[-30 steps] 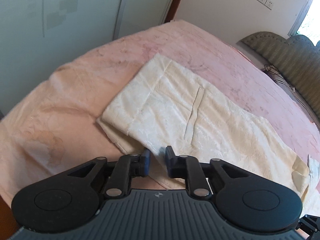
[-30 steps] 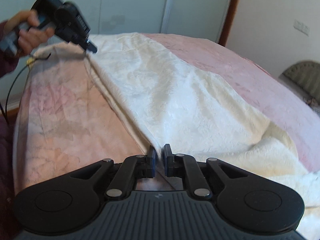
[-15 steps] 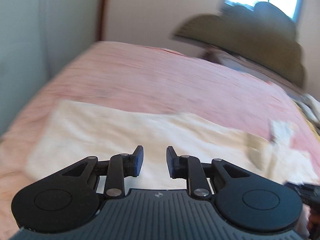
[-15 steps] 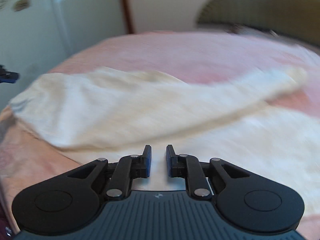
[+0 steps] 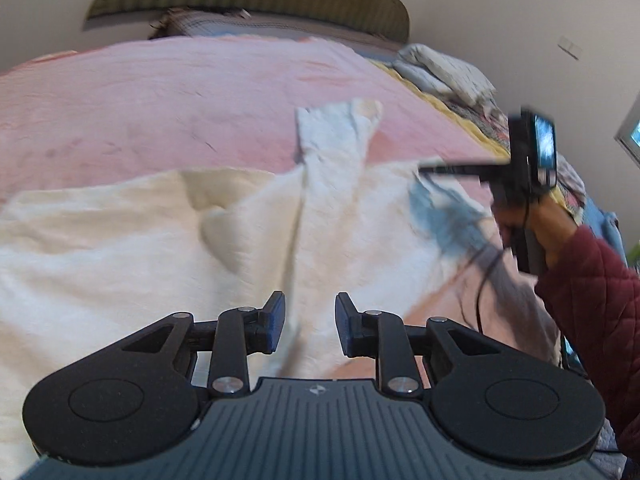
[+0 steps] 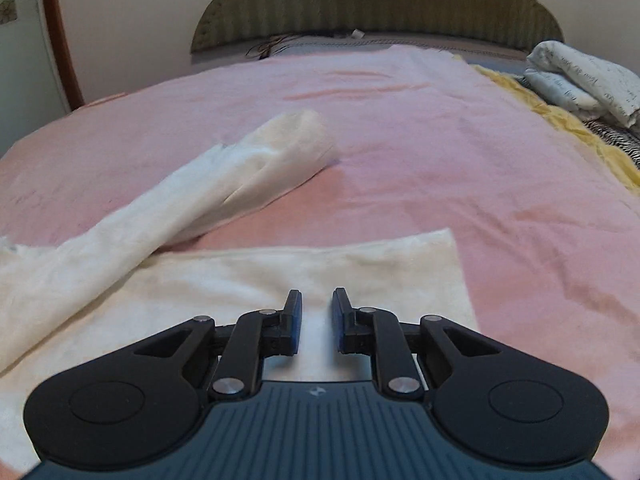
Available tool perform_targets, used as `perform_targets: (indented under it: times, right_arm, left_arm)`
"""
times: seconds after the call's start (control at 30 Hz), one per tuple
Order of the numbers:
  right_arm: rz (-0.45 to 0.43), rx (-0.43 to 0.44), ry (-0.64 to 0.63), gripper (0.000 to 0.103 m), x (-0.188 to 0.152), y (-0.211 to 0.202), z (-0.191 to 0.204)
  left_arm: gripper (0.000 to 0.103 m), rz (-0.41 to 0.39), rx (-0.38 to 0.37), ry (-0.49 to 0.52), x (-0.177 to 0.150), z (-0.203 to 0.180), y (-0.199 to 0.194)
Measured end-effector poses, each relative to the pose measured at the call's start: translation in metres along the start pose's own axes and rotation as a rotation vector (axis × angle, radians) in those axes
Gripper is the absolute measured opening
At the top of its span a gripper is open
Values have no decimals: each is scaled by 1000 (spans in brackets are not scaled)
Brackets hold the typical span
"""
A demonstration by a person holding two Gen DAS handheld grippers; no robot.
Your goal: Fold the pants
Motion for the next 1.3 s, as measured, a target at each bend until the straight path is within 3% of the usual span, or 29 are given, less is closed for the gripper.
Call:
perform_targets:
  times: [0.07,0.17,0.23,0.4,0.47,0.57,0.63,0.7,0.8,0.9,1.1,1.23,1.27,1.3]
  right_arm:
    - [-95,38,-58,19,12,-19,22]
    - [-119,120,-151,35,40,-22,75]
    - [-100,107,-206,50,59,-7,109]
    - [61,114,-153,50,93,54,152]
    - [107,76,-111,50,98,75,154]
    - [93,74,-110,48,102,79,152]
    - [75,63,-90,26,101,76,145]
    - [43,107,-21,18,97,68,130]
    - [-17,154,81,11,87,50,104]
    - [-71,222,207,7,69,25,71]
    - [-96,328,345,7,26,0,14]
    - [-110,480,321,10,35,-10,33]
    - [-101,497,296,15,41,-9,44]
    - [-87,488,269,30,49,-6,56]
  left_arm:
    - [32,32,-26,26,3,-8,15]
    - [32,55,-36,63,5,-17,31]
    - [32,67,-30,68,5,-17,41]
    - [31,80,-60,43,5,-7,60]
    - [32,76,-67,47,6,-5,63]
    - [32,67,-65,62,6,-5,64]
    - [31,61,-58,63,9,-6,65]
    - [31,50,-44,66,10,-6,65]
    - [21,40,-7,70,13,-9,68]
    - [19,33,28,86,13,-13,67]
    - [19,26,73,107,16,-18,73]
    - [19,31,70,88,18,-19,77]
    - [19,32,67,81,17,-20,78]
    - [19,32,63,74,17,-19,78]
Point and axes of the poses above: each gripper's, at about its wrist camera, not at the fingertips, and y roughly the way its jaws point, z to its left, x to its top, the point moved 6 cm from there along y, roughly the way its jaws point, and after that the axes turned 15 degrees about z, right-handed, at the moved point
